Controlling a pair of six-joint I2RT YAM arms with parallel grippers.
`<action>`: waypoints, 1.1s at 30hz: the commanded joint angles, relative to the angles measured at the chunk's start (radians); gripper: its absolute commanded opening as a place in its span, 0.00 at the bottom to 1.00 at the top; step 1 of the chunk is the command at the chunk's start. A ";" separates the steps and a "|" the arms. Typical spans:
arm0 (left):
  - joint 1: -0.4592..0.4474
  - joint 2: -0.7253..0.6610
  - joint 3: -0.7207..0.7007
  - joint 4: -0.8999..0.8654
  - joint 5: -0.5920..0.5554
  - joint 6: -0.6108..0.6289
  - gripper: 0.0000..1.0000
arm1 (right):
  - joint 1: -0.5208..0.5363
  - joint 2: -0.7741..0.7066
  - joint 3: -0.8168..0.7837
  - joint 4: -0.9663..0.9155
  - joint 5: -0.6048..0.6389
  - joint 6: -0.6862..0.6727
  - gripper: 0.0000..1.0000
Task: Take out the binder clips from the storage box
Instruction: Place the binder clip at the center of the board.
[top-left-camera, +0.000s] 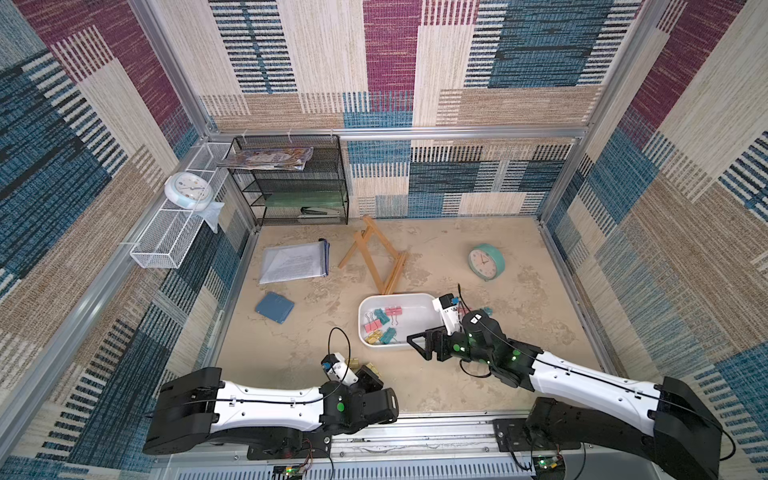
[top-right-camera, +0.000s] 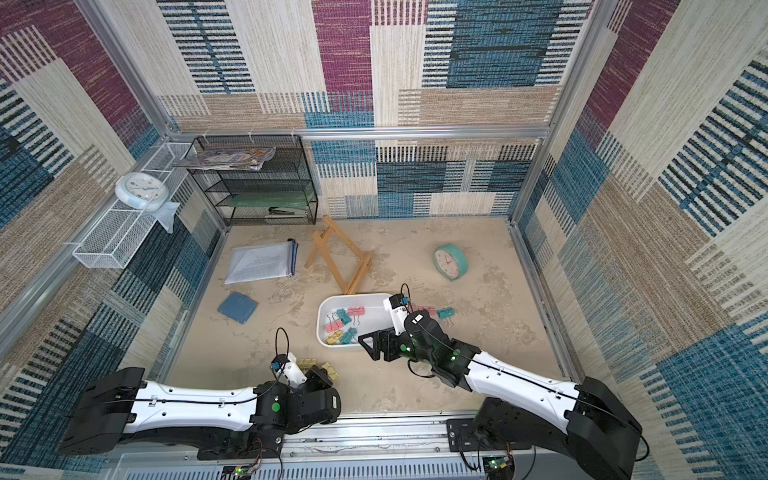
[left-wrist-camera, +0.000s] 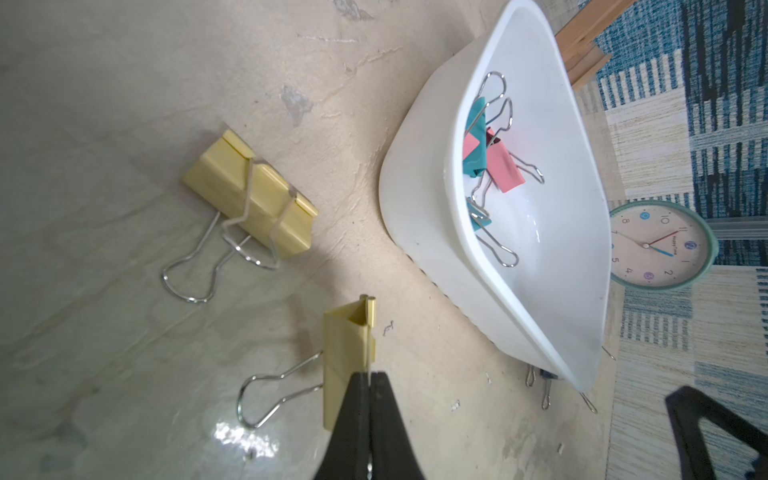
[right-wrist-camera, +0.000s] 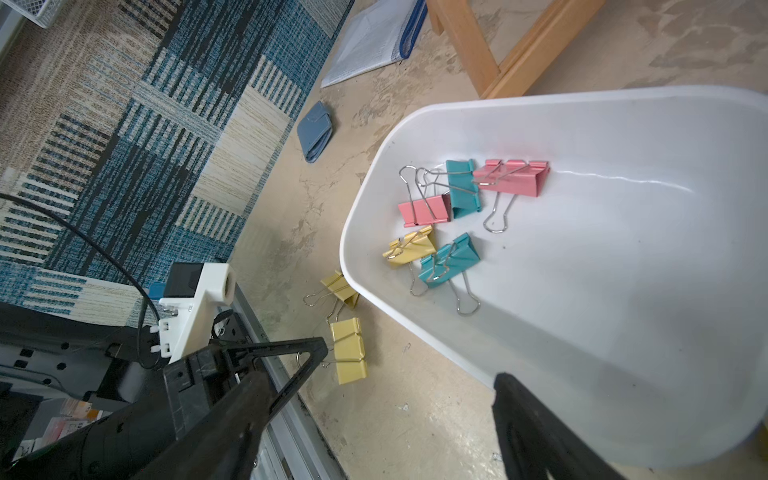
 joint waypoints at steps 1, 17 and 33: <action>0.016 -0.008 -0.002 0.061 0.024 -0.341 0.00 | 0.003 0.019 0.019 0.016 0.013 -0.023 0.88; 0.066 0.101 -0.014 0.276 0.104 -0.386 0.00 | 0.003 -0.032 -0.006 -0.026 0.123 -0.025 0.90; 0.067 -0.126 0.176 -0.305 -0.049 -0.176 0.71 | 0.001 -0.167 0.001 -0.106 0.274 -0.108 0.95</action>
